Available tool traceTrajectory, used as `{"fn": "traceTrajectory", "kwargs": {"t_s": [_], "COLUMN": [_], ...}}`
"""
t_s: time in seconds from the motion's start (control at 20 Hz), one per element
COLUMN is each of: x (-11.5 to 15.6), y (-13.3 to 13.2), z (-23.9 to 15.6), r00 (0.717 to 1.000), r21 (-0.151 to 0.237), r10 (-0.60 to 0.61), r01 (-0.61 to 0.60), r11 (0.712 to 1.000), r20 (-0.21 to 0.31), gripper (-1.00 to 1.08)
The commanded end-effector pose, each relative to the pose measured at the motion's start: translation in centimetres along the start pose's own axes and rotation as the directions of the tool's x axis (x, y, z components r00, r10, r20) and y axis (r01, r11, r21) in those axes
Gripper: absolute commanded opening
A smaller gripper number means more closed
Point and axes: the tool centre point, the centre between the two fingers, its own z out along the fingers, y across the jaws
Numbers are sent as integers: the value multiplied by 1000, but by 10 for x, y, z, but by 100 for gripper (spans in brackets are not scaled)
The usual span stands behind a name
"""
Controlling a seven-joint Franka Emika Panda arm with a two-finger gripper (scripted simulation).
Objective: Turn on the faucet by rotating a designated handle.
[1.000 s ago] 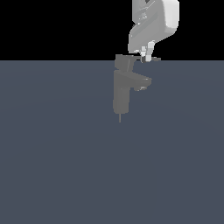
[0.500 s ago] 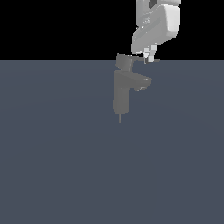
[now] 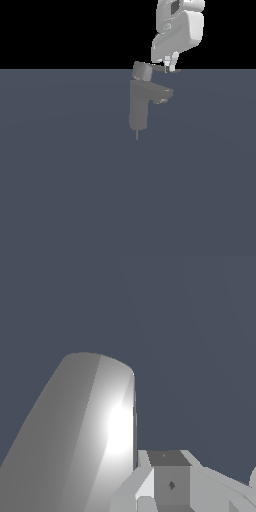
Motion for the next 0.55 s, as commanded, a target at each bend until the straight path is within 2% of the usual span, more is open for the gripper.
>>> {"fn": "traceTrajectory", "kwargs": {"t_s": [0.0,0.5], "x": [22,42], "y": [3,-9], "z": [1,0], "r00": [1000,999], "r21": [1,3], "r10": [28,35], "r01": [-28,-35], "r11": [1000,999], "r20": [-5,-6], "gripper": [-100,-100]}}
